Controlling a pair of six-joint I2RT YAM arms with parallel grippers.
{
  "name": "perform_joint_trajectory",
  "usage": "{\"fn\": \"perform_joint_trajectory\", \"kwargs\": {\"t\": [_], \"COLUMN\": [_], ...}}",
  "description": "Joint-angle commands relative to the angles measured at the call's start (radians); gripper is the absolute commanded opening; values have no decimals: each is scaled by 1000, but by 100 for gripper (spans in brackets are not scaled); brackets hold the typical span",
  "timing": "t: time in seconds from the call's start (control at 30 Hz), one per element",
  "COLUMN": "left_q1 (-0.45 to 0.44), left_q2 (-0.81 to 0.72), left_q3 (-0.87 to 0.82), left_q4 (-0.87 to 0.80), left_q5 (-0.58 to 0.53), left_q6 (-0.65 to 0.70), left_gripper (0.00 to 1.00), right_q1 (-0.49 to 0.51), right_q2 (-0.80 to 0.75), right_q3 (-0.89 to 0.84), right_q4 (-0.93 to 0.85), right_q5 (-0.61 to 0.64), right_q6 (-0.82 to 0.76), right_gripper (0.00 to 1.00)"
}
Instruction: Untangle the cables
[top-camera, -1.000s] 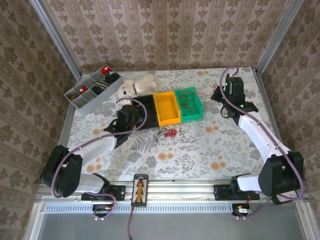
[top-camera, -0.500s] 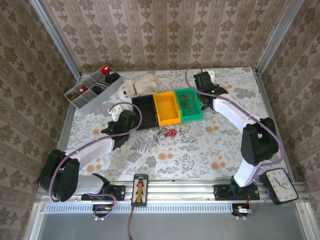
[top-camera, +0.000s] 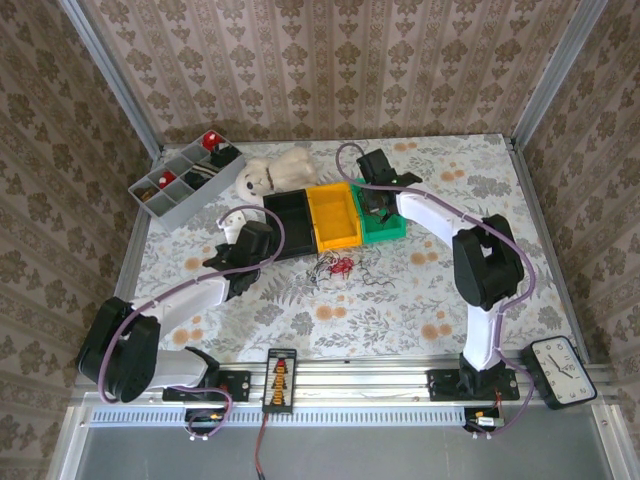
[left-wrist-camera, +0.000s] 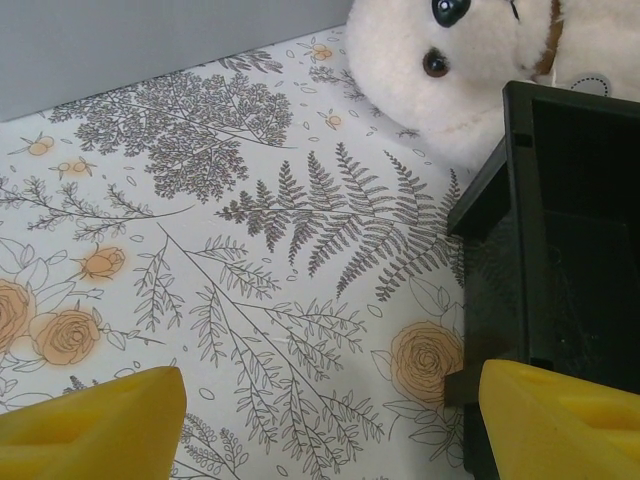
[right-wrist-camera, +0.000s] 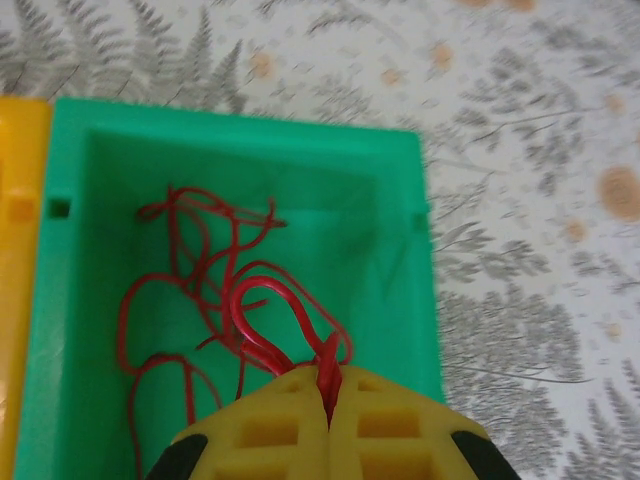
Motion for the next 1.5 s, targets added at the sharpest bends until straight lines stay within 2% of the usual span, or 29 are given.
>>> {"fn": "perform_joint_trajectory", "kwargs": {"t": [0.0,0.3,0.5,0.6,0.73,0.77,0.83,0.97,1.07,1.27,1.47], "left_q1": [-13,-35,-41,-45,-57,-60,-68,-92,-104,-105,-117], "left_q2": [28,69,75,81,89,92,96,80,57,28,74], "left_q3": [0,37,37,31,21,20,16,-7,-24,-34,-7], "left_q4": [25,39,61,82,137,144,164,216,234,227,196], "left_q5": [15,40,84,105,168,183,227,324,434,633,706], "left_q6": [43,105,144,164,223,236,268,352,418,476,500], "left_gripper": [77,77,77,77,76,76,76,76,75,72,63], "right_q1": [1,0,-9,-14,-21,-21,-21,-20,-5,74,155], "right_q2": [40,105,52,5,-76,-95,-139,-215,-289,-406,-375], "right_q3": [26,30,21,-3,-62,-77,-115,-190,-282,-501,-550], "right_q4": [-71,-67,-24,4,53,65,92,122,164,226,211], "right_q5": [-121,-185,-171,-158,-134,-133,-128,-139,-240,-617,-714], "right_q6": [-3,70,84,87,109,109,117,146,158,123,88], "right_gripper": [2,2,6,14,41,45,49,51,50,47,41]}}
